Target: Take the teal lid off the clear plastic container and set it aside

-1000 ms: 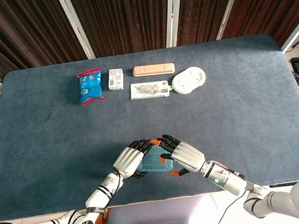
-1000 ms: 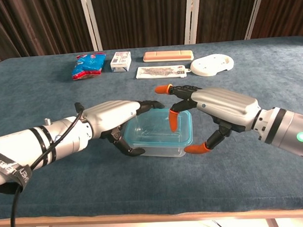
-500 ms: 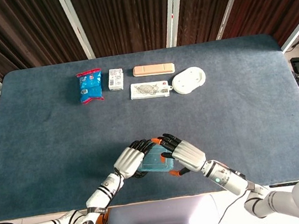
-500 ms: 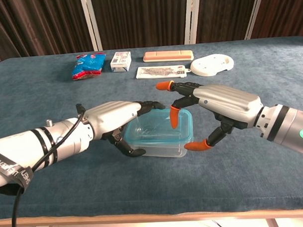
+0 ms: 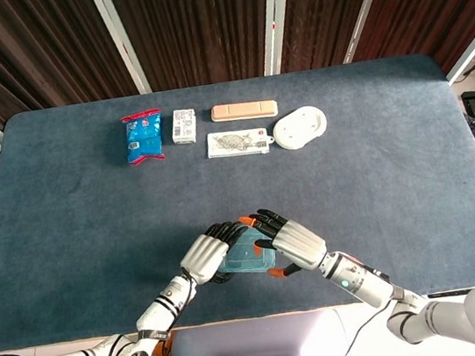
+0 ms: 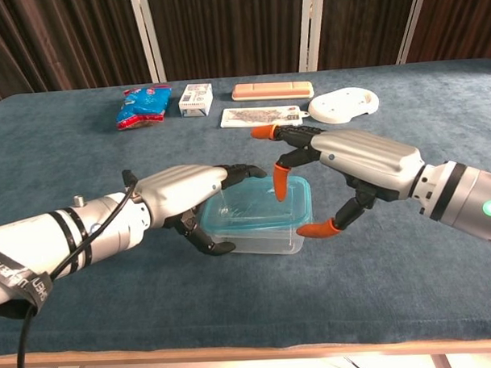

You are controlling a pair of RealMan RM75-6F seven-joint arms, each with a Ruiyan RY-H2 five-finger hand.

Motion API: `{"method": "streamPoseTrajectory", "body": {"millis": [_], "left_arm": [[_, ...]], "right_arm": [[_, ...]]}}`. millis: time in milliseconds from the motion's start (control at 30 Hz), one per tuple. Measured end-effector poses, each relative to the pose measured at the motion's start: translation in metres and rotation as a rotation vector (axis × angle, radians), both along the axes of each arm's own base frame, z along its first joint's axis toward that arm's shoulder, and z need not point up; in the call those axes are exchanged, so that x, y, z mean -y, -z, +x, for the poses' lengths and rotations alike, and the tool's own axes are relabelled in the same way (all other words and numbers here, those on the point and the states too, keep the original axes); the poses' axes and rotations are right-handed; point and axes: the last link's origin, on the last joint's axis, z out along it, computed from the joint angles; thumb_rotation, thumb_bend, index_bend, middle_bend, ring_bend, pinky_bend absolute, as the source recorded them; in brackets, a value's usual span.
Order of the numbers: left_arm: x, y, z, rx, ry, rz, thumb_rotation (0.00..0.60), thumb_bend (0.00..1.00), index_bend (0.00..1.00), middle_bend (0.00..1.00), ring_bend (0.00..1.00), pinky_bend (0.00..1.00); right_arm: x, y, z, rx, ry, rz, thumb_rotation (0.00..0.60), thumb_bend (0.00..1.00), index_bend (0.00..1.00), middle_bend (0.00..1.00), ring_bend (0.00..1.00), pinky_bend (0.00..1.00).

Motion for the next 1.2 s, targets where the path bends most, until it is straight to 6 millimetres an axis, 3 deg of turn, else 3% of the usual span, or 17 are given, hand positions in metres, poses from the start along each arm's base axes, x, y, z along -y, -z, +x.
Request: {"method": "streamPoseTrajectory", "body": {"millis": [467,833,933,1100,1200], "left_arm": [[0.002,-0.002,0.000,0.000,0.011,0.003,0.600,0.27,0.00,0.23,0.15,0.18],[0.002,-0.001,0.002,0.014,0.005,0.001,0.600,0.27,0.00,0.23,0.14,0.18],[0.003,-0.001,0.003,0.019,0.007,0.001,0.600,0.28,0.00,0.23,0.14,0.18],[0.003,-0.002,0.003,0.025,0.006,0.005,0.600,0.27,0.00,0.23,0.14,0.17],[0.003,-0.003,0.003,0.029,0.005,0.006,0.600,0.27,0.00,0.23,0.13,0.15]], "right_arm": [[0.004,-0.001,0.001,-0.009,-0.007,-0.014,0.600,0.45,0.61,0.04,0.00,0.00],[0.001,0.014,0.008,0.014,-0.013,0.000,0.600,0.50,0.65,0.08,0.00,0.00],[0.000,0.016,0.009,0.024,-0.014,-0.002,0.600,0.54,0.67,0.09,0.00,0.00],[0.000,0.019,0.010,0.038,-0.015,-0.016,0.600,0.69,0.72,0.12,0.00,0.00],[-0.001,0.019,0.011,0.046,-0.018,-0.017,0.600,0.70,0.73,0.13,0.00,0.00]]}}
